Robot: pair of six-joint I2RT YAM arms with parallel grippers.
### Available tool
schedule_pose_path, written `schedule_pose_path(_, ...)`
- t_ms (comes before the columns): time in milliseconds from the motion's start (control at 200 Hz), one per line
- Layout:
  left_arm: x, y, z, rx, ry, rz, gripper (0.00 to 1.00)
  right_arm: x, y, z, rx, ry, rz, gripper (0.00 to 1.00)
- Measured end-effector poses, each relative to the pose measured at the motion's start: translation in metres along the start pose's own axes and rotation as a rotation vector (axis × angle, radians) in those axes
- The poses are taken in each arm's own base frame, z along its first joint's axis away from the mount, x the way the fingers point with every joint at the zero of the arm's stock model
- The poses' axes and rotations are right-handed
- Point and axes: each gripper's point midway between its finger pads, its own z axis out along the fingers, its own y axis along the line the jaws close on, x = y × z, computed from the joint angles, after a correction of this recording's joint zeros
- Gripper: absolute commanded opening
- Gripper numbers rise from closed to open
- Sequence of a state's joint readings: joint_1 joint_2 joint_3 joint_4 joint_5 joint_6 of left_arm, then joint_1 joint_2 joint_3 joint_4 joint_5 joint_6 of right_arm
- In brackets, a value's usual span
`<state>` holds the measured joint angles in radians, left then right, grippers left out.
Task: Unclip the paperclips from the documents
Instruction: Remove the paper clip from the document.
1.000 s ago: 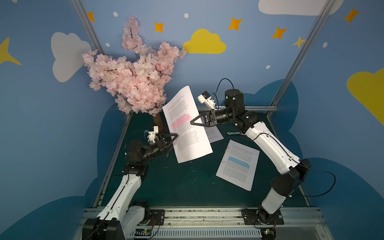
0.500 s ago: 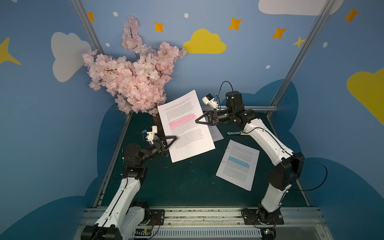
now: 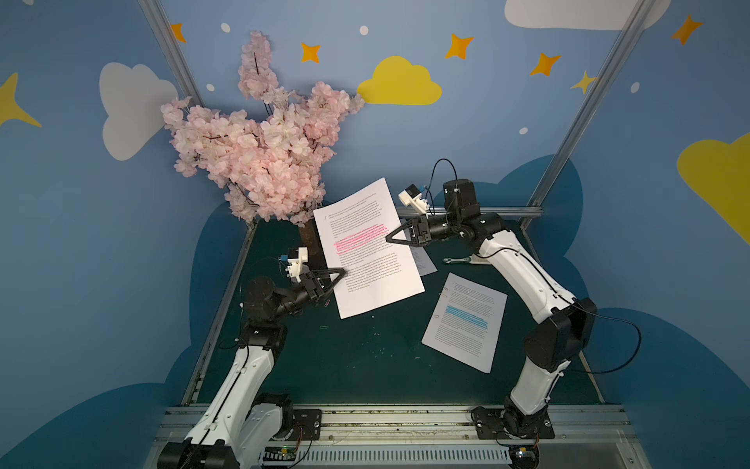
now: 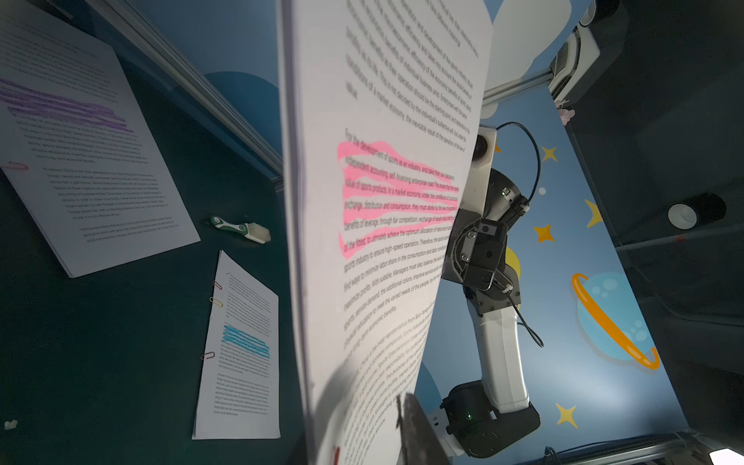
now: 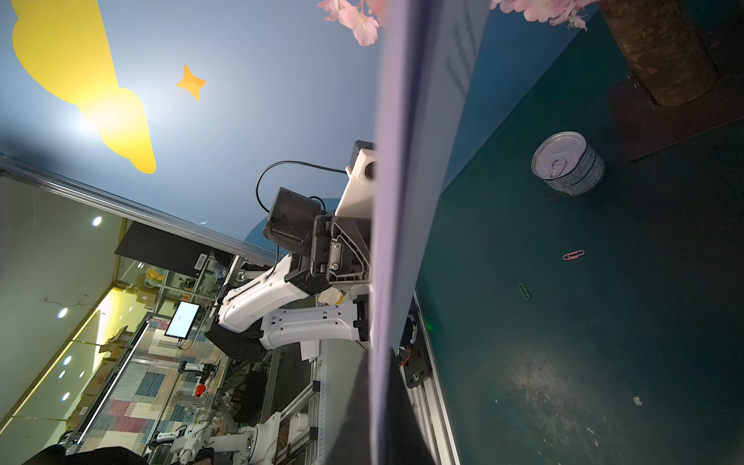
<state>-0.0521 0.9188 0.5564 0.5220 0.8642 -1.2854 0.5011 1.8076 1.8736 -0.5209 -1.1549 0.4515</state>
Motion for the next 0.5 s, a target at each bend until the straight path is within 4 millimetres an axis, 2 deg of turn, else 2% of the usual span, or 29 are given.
schedule_pose_path(501,0.003,0.001,-0.003,-0.015,0.002,0.007,0.13,0.003,0.003,-0.011,0.018,-0.003,-0.006,0.00)
